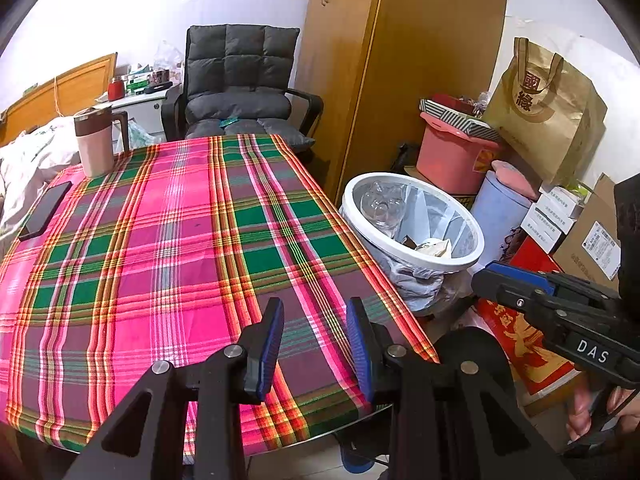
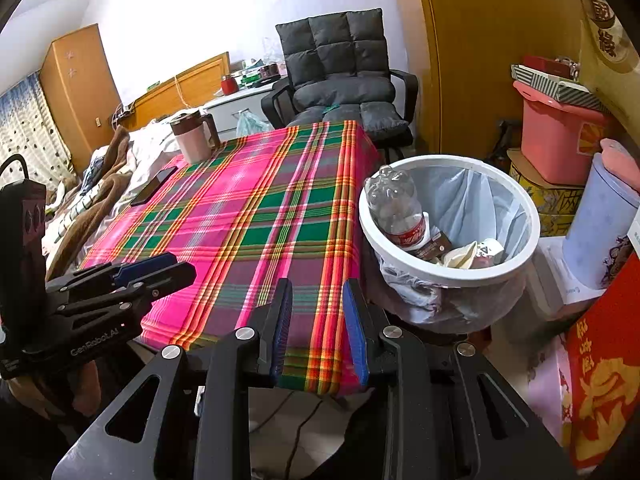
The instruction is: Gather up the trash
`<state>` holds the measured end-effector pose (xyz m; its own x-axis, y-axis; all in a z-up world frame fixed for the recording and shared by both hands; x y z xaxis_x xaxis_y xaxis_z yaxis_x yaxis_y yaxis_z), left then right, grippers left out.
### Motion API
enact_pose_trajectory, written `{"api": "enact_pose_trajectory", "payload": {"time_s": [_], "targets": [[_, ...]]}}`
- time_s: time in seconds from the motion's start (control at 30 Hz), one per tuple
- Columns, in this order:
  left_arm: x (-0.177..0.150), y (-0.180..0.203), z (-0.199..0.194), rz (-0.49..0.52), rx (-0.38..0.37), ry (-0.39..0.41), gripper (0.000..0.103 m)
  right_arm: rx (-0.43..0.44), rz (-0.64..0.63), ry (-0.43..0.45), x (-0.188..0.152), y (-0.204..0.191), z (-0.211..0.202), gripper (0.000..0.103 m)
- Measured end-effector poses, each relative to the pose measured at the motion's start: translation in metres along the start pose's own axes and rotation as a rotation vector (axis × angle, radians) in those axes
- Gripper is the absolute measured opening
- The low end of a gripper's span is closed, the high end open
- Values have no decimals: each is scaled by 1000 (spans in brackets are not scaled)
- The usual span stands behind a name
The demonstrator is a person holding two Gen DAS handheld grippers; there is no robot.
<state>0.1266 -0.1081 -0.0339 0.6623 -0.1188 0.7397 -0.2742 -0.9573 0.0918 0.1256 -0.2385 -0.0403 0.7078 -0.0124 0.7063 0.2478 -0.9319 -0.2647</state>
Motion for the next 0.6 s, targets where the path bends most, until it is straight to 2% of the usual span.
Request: {"api": "enact_pose_trajectory", "payload": {"time_s": [0.6], "targets": [[-5,-1,8,-17,-4,-21,32,2,-3,-4,0,-1,3,29]]}}
Point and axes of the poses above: each gripper's, at about its wrist camera, not at the fingertips, and z roughly the way its jaws point, y to its right, x to its top, the point moved 10 cm from there along z, roughly the way its jaws point, and after that the axes turned 5 degrees about z, right-handed, at the moved point
